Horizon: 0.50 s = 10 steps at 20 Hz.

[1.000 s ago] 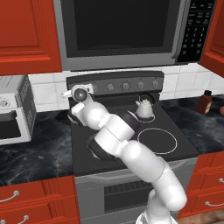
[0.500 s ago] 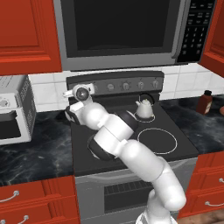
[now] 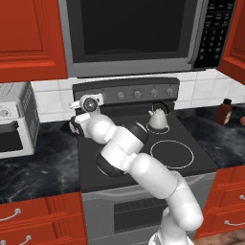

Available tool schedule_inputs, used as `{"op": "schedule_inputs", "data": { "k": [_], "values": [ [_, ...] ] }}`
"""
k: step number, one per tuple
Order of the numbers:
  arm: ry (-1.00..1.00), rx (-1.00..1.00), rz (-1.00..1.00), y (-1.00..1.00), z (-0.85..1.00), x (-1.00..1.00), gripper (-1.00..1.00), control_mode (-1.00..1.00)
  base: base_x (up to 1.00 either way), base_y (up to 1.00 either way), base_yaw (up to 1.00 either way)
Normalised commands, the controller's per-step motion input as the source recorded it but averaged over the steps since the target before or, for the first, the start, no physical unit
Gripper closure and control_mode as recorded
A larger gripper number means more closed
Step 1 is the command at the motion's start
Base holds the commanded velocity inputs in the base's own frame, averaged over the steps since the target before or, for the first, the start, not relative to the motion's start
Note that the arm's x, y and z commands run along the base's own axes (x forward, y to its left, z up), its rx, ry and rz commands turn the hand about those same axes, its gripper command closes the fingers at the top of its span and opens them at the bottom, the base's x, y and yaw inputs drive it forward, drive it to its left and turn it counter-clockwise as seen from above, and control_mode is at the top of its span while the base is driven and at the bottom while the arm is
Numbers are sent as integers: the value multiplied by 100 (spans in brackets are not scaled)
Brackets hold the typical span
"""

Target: Pick the pan from the cabinet and place it on the stove. Then turn on the stove burner for the pan.

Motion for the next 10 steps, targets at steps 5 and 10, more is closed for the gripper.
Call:
{"op": "schedule_inputs", "data": {
  "k": [5, 10],
  "values": [
    [3, 0, 0, 0, 0, 9, -100, -100, 0, 0, 0],
    [1, 0, 0, 0, 0, 12, -100, -100, 0, 0, 0]
  ]
}}
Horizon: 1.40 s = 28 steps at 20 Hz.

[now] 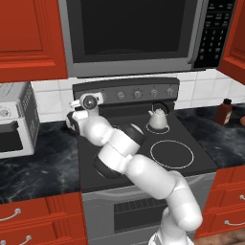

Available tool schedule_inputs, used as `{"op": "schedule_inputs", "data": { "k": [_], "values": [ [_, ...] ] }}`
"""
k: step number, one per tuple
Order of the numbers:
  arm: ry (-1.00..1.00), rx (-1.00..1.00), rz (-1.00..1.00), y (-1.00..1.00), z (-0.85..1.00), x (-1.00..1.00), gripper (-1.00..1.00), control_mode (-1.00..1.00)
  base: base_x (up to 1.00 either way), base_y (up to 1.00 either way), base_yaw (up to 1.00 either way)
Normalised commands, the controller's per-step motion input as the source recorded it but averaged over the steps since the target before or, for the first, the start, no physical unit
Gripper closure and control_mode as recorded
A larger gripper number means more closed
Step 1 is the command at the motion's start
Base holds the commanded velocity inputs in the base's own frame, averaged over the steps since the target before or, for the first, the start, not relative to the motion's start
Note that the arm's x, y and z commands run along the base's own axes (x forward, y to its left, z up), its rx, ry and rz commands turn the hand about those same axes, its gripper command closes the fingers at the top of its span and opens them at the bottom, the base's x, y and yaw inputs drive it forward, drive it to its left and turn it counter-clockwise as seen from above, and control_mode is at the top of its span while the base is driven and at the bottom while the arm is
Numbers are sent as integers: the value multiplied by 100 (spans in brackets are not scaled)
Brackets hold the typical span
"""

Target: Pick the pan from the cabinet and place it on the stove. Then turn on the stove burner for the pan.

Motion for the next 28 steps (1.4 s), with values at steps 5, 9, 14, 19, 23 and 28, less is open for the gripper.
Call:
{"op": "schedule_inputs", "data": {
  "k": [5, 9, 14, 19, 23, 28],
  "values": [
    [2, 0, 0, 0, 0, 14, -100, -100, 0, 0, 0],
    [3, 0, 0, 0, 0, 4, -100, -100, 0, 0, 0],
    [3, 0, 0, 0, -1, 1, -100, -100, 0, 0, 0],
    [5, 0, 0, 5, 0, 6, -100, -100, 0, 0, 0],
    [5, 0, 0, 8, 0, 7, -100, -100, 0, 0, 0],
    [1, 0, 0, 7, 0, 1, -100, -100, 0, 0, 0]
  ]
}}
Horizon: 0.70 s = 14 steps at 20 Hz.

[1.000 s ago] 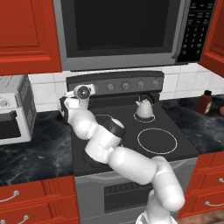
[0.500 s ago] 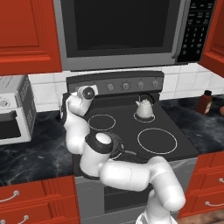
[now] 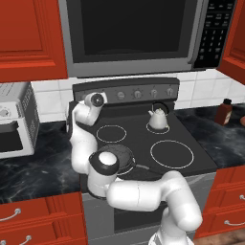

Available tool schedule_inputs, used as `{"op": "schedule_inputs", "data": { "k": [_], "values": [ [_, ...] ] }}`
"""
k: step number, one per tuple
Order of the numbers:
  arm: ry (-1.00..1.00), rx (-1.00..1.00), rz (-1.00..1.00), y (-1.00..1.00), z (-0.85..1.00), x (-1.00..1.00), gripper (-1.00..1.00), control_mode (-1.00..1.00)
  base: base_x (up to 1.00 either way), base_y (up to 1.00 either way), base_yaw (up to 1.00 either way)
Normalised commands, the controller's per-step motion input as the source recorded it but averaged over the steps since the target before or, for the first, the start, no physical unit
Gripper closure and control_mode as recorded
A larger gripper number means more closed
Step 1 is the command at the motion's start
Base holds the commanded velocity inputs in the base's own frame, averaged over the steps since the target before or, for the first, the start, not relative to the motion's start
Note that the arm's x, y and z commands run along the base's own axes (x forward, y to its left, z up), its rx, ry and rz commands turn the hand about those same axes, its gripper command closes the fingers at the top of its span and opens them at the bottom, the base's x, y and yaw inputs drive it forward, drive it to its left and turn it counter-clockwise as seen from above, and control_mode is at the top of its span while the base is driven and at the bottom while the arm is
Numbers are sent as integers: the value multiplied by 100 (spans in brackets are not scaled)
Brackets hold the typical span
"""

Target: Pick the pan from the cabinet and place it on the stove. Then turn on the stove burner for the pan.

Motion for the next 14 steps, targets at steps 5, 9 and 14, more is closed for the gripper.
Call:
{"op": "schedule_inputs", "data": {
  "k": [5, 9, 14],
  "values": [
    [0, 0, 0, 6, 7, 0, -100, -100, 0, 0, 0],
    [0, 0, 0, 0, 3, 1, -100, -100, 0, 0, 0],
    [1, 0, 0, 2, 0, 6, -100, -100, 0, 0, 0]
  ]
}}
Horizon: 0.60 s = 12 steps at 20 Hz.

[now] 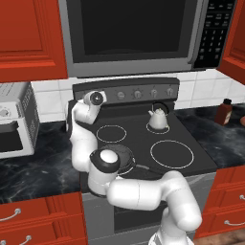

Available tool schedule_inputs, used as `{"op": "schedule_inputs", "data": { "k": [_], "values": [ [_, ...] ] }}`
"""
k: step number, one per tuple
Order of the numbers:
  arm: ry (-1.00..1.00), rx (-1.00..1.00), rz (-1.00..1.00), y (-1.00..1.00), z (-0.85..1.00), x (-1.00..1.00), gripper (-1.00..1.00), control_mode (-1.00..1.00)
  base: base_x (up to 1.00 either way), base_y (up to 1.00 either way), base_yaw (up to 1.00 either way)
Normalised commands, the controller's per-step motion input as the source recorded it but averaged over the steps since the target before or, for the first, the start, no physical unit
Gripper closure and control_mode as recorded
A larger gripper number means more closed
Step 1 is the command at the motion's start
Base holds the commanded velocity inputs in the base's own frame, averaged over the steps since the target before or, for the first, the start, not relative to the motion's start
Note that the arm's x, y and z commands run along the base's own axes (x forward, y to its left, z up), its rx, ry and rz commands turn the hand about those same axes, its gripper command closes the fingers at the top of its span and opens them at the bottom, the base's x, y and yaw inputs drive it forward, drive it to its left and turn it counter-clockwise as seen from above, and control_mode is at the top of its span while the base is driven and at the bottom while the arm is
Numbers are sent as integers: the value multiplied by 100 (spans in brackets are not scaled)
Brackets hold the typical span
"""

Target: Pick the pan from the cabinet and place it on the stove. Then turn on the stove burner for the pan.

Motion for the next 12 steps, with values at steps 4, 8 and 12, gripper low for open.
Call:
{"op": "schedule_inputs", "data": {
  "k": [4, 8, 12],
  "values": [
    [1, 0, 0, 3, 0, 2, -100, -100, 0, 0, 0],
    [0, 0, 0, 9, 0, 0, -100, -100, 0, 0, 0],
    [0, 0, 0, 0, 0, 0, -100, -100, 0, 0, 0]
  ]
}}
